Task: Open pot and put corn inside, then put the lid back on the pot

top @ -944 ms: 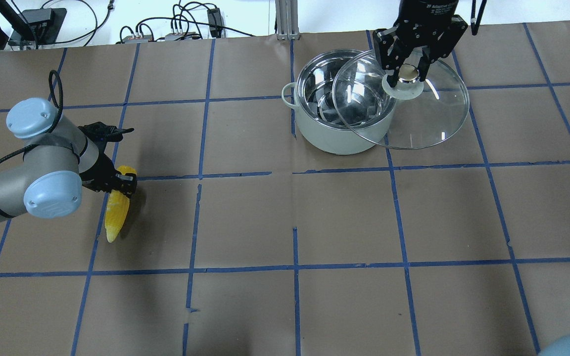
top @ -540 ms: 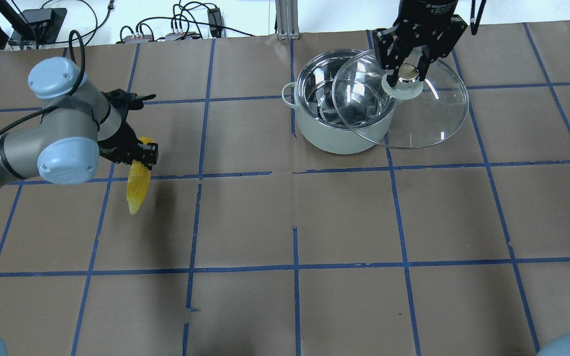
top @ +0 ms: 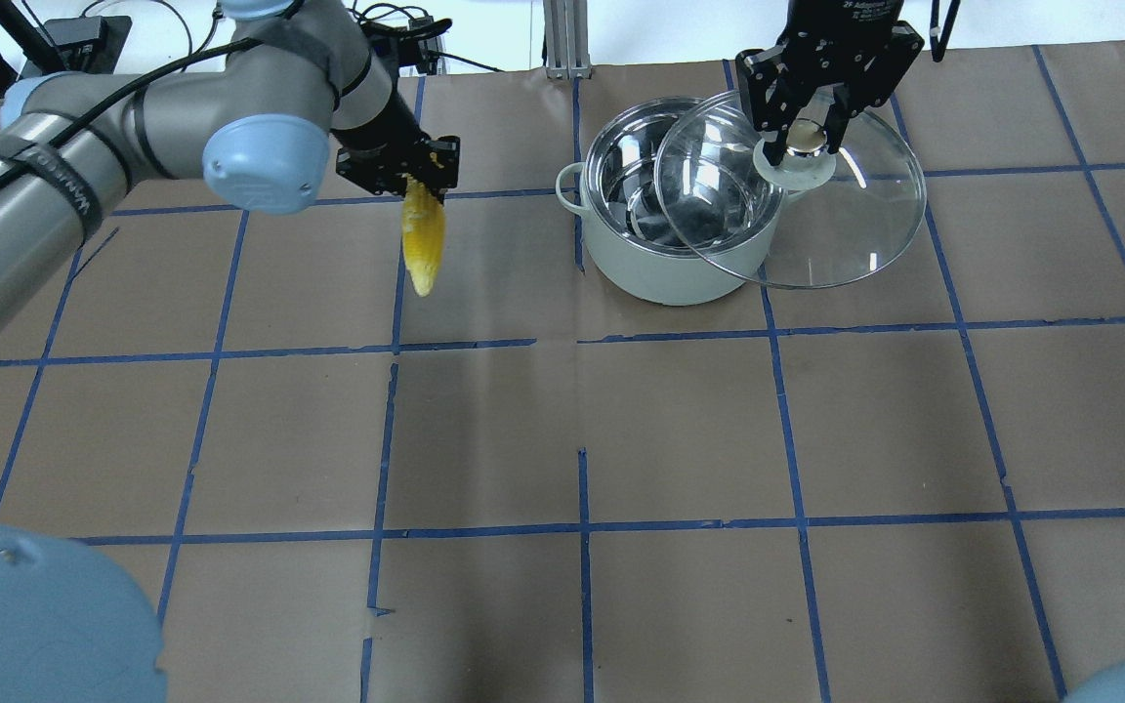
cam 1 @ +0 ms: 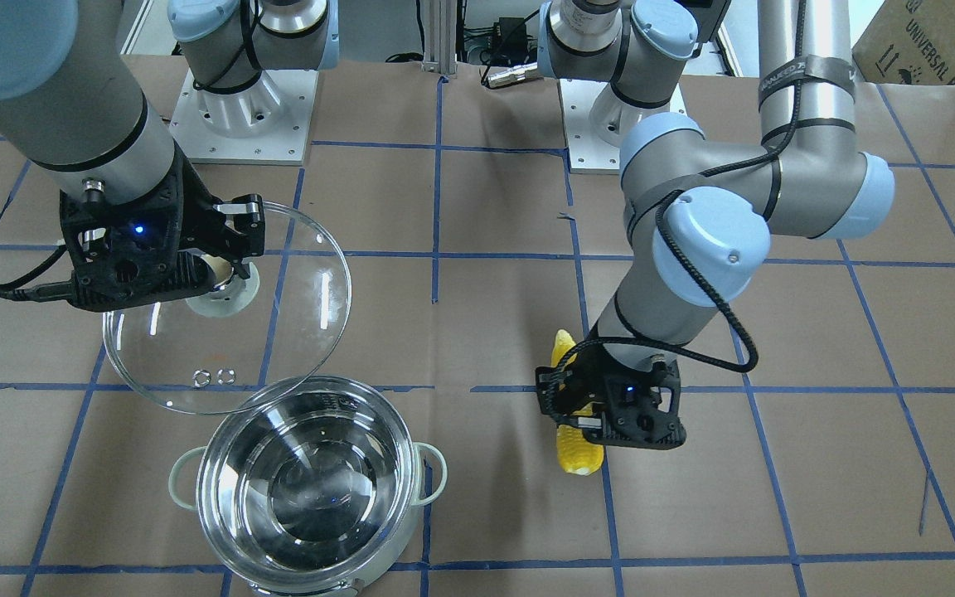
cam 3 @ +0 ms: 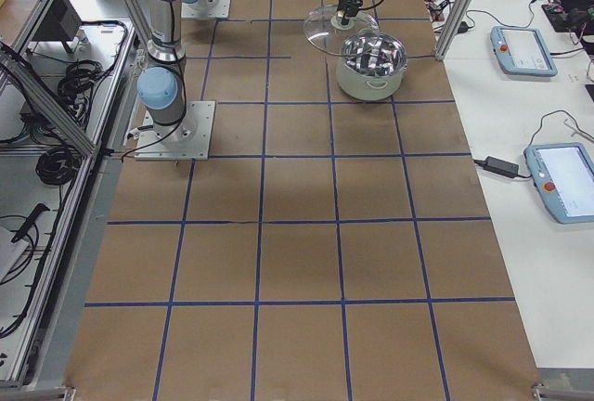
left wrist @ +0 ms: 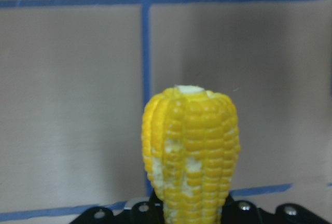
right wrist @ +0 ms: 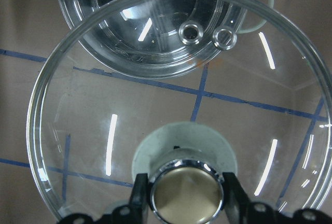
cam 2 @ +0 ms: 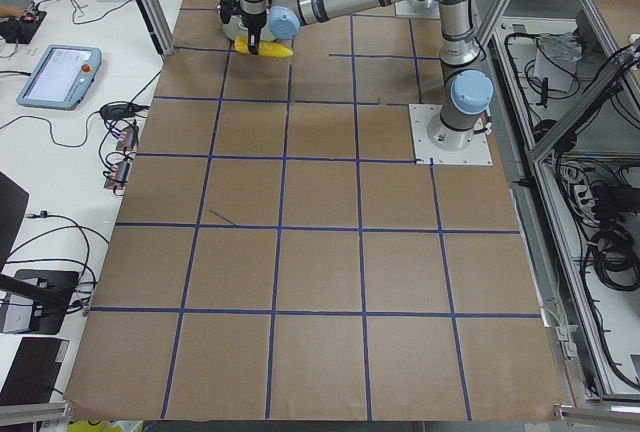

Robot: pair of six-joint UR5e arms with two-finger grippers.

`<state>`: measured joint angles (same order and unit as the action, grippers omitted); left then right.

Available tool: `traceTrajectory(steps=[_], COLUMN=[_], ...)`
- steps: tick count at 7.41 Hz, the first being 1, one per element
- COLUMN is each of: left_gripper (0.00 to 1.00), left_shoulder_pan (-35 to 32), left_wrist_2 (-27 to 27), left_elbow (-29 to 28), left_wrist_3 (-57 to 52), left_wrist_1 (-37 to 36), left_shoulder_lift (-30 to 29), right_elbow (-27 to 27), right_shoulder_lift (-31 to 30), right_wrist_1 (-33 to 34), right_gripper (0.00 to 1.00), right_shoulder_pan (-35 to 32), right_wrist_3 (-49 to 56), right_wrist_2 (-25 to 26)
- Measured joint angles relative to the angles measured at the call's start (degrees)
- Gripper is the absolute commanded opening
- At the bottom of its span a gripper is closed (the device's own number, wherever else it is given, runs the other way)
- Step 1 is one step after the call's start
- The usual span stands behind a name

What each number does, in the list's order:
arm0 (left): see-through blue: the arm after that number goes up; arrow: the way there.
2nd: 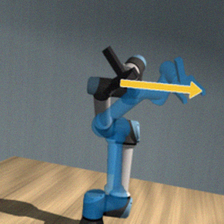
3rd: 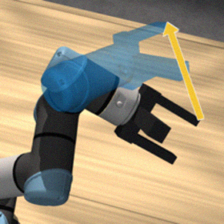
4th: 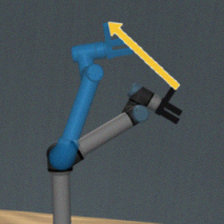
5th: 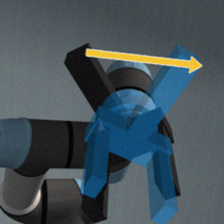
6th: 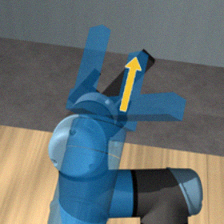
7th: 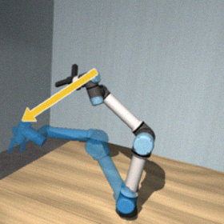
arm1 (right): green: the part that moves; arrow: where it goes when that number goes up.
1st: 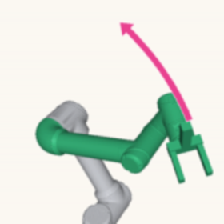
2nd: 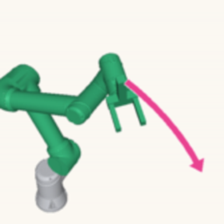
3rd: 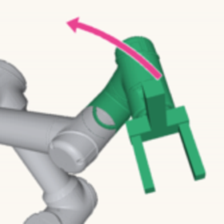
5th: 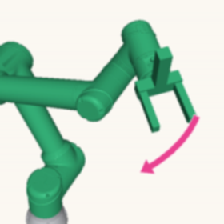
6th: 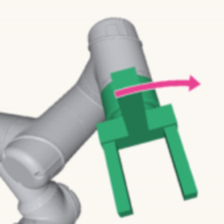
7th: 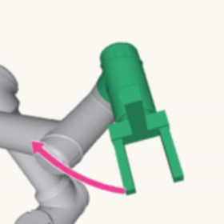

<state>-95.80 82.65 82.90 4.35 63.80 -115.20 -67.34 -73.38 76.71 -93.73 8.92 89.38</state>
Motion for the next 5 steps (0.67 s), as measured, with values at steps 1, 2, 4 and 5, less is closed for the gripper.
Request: traceTrajectory(steps=[1,2,4,5], left_gripper=[0.17,0.17,0.18,0.2], left_shoulder_pan=[-2.6,-5.1,-9.9,-11.7], left_wrist_2=[-0.3,-0.5,-0.2,0.1], left_elbow=[-5.8,-11.9,-23.2,-27.7], left_wrist_3=[3.2,6.5,11.7,12.7], left_wrist_1=[1.3,2.5,3.6,3.9], left_shoulder_lift=[-2.9,-6.3,-13.4,-17.0], right_elbow=[0.0,-0.1,-0.4,-0.4], right_shoulder_lift=[0.0,0.0,0.1,0.1], right_wrist_1=[0.0,0.0,0.1,0.1], right_gripper=[0.33,0.33,0.33,0.33], right_shoulder_pan=[0.0,0.1,0.5,0.5], right_wrist_3=[0.1,0.1,0.3,0.3], right_wrist_2=[0.0,0.0,0.1,0.1])
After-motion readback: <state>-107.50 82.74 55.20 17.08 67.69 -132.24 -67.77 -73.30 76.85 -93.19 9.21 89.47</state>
